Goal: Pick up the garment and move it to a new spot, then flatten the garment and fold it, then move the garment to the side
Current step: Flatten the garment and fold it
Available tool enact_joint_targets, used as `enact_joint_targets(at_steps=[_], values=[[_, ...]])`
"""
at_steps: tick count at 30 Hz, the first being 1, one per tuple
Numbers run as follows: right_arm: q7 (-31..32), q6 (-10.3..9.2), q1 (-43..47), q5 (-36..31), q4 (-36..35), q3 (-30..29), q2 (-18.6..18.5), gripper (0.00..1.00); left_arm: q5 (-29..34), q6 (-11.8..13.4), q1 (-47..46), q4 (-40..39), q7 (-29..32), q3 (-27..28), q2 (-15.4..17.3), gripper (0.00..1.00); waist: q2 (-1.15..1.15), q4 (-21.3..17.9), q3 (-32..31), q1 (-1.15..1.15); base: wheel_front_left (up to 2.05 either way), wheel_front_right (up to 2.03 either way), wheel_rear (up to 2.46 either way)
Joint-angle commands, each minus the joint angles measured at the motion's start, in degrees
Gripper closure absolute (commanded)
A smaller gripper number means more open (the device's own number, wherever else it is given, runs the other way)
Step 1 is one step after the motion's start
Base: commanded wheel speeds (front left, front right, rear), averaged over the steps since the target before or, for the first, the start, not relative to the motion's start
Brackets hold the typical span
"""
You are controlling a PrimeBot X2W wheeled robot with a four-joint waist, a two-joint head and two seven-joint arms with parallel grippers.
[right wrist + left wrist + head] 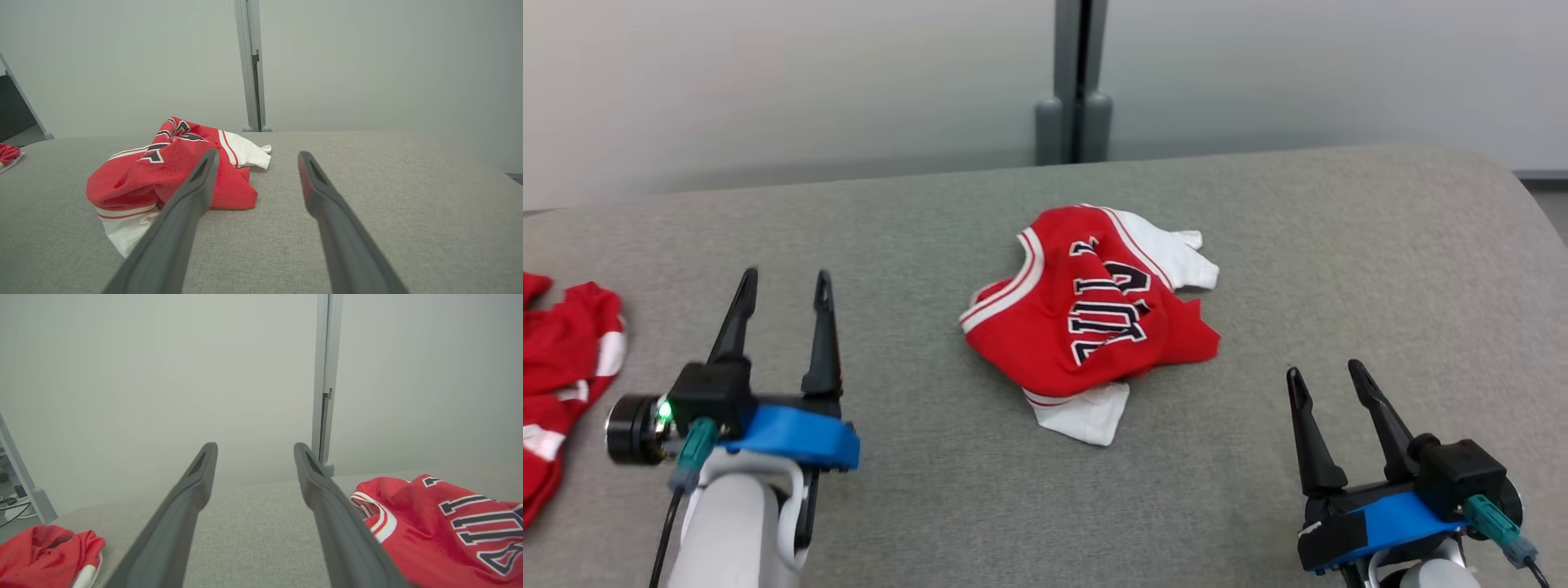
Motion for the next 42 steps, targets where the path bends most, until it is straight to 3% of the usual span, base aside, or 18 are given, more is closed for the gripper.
enact_joint_targets(at_steps=[1,14,24,41,42], values=[[-0.2,0.03,-0.93,0.0,-0.19,0.04,-0.14,0.0,0.0,-0.41,-3.12,1.5,-0.24,-0.78,0.04,0.0,-0.01,-1.02,0.96,0.0,0.0,0.0,0.0],[-0.2,0.03,-4.32,1.44,-0.91,0.68,-0.14,0.0,-1.87,-1.53,-15.35,16.91,-0.22,-6.67,1.9,0.0,-0.01,-8.09,8.12,0.0,0.0,0.0,0.0],[-0.2,0.03,-5.21,1.94,-1.07,0.85,-0.15,0.0,-5.81,-1.39,-16.08,27.9,-0.22,-13.48,1.51,0.0,-0.01,-9.41,9.55,0.0,0.0,0.0,0.0],[-0.2,0.03,-6.57,2.32,-1.08,1.43,-0.13,0.0,-9.04,-1.41,-19.35,42.16,0.13,-19.14,0.1,0.0,-0.01,-11.65,11.36,0.0,0.0,0.0,0.0],[-0.2,0.03,-6.58,2.42,-1.08,1.44,-0.13,0.0,-9.31,-1.45,-19.65,42.69,0.15,-19.54,-0.03,0.49,-0.01,-11.8,11.37,0.0,0.0,0.0,0.0]])
